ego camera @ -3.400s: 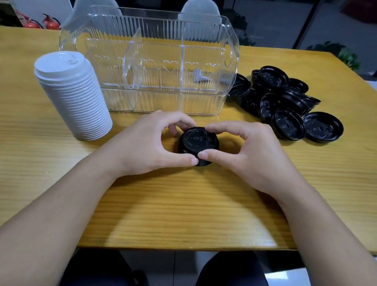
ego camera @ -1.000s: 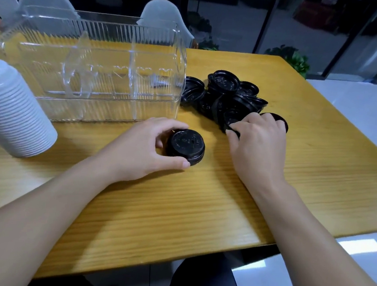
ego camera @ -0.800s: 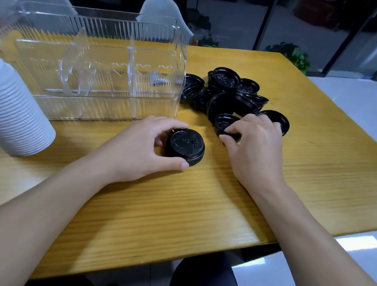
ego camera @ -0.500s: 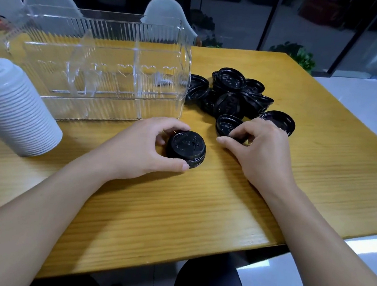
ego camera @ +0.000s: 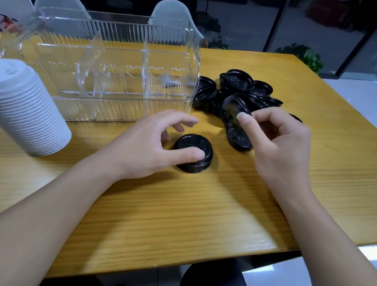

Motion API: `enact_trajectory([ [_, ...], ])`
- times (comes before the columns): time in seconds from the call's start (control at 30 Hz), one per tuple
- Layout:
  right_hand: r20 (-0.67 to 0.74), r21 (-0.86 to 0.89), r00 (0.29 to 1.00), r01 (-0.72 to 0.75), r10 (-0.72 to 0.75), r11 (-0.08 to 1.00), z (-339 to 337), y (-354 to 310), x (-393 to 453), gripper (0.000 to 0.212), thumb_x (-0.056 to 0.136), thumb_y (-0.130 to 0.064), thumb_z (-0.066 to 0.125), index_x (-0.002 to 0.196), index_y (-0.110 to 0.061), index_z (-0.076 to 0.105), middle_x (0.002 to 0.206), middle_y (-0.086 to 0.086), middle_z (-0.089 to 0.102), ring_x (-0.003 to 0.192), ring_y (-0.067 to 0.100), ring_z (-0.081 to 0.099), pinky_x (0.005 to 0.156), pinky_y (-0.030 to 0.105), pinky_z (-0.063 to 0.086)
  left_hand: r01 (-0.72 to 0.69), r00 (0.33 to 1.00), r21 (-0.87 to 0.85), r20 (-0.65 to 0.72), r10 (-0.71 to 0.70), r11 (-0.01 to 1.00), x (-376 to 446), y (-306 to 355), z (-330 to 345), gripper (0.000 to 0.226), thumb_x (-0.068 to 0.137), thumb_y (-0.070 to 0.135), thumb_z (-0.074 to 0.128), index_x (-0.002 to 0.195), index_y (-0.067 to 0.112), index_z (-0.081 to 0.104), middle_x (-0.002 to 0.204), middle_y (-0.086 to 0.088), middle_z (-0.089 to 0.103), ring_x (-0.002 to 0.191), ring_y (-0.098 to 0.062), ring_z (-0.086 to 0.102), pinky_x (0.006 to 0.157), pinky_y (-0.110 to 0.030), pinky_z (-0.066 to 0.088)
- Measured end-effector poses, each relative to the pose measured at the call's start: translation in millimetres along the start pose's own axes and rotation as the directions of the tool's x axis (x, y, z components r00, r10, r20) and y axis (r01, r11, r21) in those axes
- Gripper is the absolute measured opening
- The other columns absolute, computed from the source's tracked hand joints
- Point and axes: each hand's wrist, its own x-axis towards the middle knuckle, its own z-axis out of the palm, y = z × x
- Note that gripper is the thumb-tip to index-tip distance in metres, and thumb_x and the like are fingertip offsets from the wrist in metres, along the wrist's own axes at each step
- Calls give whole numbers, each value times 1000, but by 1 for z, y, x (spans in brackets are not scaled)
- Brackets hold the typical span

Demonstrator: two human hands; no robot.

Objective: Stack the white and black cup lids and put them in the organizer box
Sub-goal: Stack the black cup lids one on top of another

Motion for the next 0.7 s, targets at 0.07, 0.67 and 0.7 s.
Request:
enact_trajectory([
  [0.07,61,191,996,-75,64,979,0,-7,2,29,109,-26,75,88,-6,73,76,5,67,71,14,58,69,26,48,-60,994,-41,-96,56,997,-2,6,-1,72,94,61,85,159,43,60,149,23,66,138,-8,62,107,-35,56],
  [0.67,398,454,908,-320,132,832,15,-18,-4,25,106,-24,73,123,-7,80,82,8,66,79,20,56,72,24,44,-189,965,-33,-190,180,981,-2,10,-4,78,84,37,100,154,33,65,144,17,70,132,-23,63,102,-41,55],
  [0.7,383,450,916,-301,122,841,15,-18,-5,24,105,-19,74,126,-8,79,83,3,70,77,16,60,72,20,48,-187,966,-36,-187,178,982,-2,10,-3,78,84,37,100,154,33,65,145,17,70,132,-23,63,102,-41,55],
])
